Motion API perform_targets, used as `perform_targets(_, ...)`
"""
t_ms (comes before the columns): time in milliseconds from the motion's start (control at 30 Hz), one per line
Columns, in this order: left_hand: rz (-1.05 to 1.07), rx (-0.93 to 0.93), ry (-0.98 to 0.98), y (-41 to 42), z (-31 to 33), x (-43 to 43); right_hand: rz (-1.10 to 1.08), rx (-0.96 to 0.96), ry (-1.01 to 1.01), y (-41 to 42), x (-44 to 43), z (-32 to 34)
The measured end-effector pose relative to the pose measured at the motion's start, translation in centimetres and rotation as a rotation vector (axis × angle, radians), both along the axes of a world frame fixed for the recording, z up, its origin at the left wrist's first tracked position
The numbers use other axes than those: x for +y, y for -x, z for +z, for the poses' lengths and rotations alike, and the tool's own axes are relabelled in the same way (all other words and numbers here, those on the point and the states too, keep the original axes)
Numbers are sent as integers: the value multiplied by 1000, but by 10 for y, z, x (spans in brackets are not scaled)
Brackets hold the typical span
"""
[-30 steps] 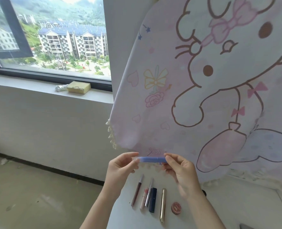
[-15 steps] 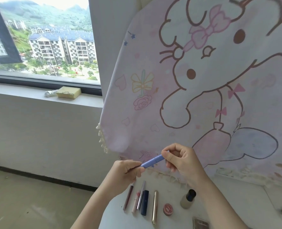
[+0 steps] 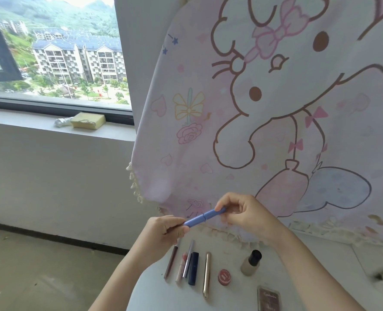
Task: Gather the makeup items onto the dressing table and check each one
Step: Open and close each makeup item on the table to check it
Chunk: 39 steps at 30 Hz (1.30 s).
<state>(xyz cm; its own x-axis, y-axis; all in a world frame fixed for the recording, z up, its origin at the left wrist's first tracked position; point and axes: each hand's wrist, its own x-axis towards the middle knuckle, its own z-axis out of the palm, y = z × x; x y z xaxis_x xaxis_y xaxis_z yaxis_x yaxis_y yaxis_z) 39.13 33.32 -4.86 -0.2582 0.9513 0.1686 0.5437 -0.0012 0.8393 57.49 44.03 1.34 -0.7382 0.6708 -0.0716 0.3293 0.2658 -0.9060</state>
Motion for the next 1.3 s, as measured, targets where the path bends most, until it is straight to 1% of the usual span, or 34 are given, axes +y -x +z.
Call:
perform_targets(67,-9,22,-12,-2,-1,1,32,-20,3,0,-1,-1)
perform_targets(133,-11,24,-16,-4,0,1,-36,-13,36,4,-3,-4)
perform_targets(167,-11,30,-16,-5,1,2,-70,-7,0,5,-1,-6)
perform_targets(200,-12,37,-16,-5,1,2,-87,-43,-51,4,-1,-6)
perform_targets(267,-11,65,-12,-4,2,0,-67,-78,-78,4,1,-7)
perform_targets(367,2,63,-1,1,0,-2,35,-59,-12,2,5,-11)
perform_targets(467,5,75,24,5,-3,-4,-12,-47,91,8,4,-15)
perform_targets(567,11,85,59,7,-5,-6,-46,-55,64,12,4,-21)
perform_targets(633,26,73,74,11,-6,-7,18,-29,81,12,4,-21)
perform_targets(700,38,67,77,14,-6,-8,84,-48,103,13,6,-22)
perform_targets(733,40,67,77,15,-6,-8,83,-55,122,16,4,-21)
perform_targets(800,37,59,77,16,-7,-8,12,-38,160,22,1,-23)
perform_targets(900,30,56,90,18,-10,-8,-76,-23,103,27,2,-29)
perform_targets(1133,74,-43,114,23,-17,-14,-134,50,150,30,2,-35)
perform_targets(1300,87,-43,156,28,-23,-18,-119,39,149,34,3,-41)
